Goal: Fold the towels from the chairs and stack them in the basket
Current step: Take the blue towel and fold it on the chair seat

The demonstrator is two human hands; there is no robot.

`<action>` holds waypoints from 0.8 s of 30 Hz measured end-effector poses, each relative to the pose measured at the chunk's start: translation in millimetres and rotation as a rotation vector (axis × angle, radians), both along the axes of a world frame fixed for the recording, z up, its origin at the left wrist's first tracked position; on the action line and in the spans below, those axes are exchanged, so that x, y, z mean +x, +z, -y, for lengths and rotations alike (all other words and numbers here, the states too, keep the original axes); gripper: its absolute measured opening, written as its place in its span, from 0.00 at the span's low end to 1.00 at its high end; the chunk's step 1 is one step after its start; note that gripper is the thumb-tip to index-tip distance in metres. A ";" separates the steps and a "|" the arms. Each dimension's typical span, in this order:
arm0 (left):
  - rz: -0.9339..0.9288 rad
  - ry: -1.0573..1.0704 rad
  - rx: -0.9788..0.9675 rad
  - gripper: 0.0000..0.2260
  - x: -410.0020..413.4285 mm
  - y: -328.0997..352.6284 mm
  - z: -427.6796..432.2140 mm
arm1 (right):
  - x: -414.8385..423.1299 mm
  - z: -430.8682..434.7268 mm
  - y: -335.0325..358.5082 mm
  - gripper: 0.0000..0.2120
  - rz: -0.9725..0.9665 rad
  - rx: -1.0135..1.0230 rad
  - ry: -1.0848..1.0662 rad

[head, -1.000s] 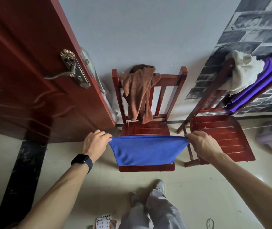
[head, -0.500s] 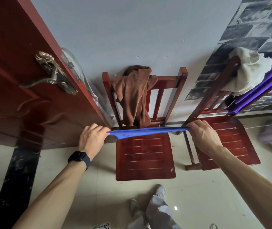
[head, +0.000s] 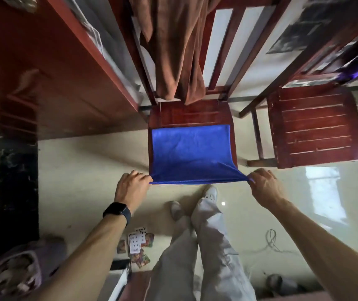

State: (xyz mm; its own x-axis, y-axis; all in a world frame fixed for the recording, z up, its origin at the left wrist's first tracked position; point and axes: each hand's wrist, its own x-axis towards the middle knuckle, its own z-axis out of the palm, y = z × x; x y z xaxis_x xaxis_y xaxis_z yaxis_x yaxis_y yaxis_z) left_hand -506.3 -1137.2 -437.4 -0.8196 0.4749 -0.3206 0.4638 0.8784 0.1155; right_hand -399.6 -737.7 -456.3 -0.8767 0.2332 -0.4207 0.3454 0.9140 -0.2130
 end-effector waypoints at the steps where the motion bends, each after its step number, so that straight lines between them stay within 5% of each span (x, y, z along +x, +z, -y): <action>1: 0.056 0.017 -0.016 0.10 11.1 -6.9 2.0 | 12.7 4.3 -6.3 0.05 0.036 -0.018 -0.021; 6: 0.253 0.196 0.037 0.06 24.2 -21.8 6.1 | 34.4 16.4 -16.6 0.06 0.085 -0.108 -0.153; 13: 0.630 0.915 0.464 0.04 -21.9 -52.2 -2.5 | -27.5 14.7 -29.9 0.05 0.112 -0.417 -0.637; 20: 0.598 1.210 0.822 0.05 -72.4 -118.9 -22.3 | -101.1 11.5 -94.2 0.07 -0.089 -0.564 -0.884; 24: 0.569 1.279 0.809 0.05 -90.5 -160.2 -25.6 | -126.6 11.2 -136.1 0.10 -0.120 -0.524 -0.866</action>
State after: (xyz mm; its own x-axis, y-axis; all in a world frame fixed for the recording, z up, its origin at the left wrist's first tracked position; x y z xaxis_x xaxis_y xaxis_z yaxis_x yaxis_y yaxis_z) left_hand -596.8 -1111.6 -597.5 -0.6599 -0.2036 -0.7233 -0.7484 0.2634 0.6087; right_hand -526.2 -748.9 -592.4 -0.5372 0.6193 -0.5726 0.7939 0.1418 -0.5913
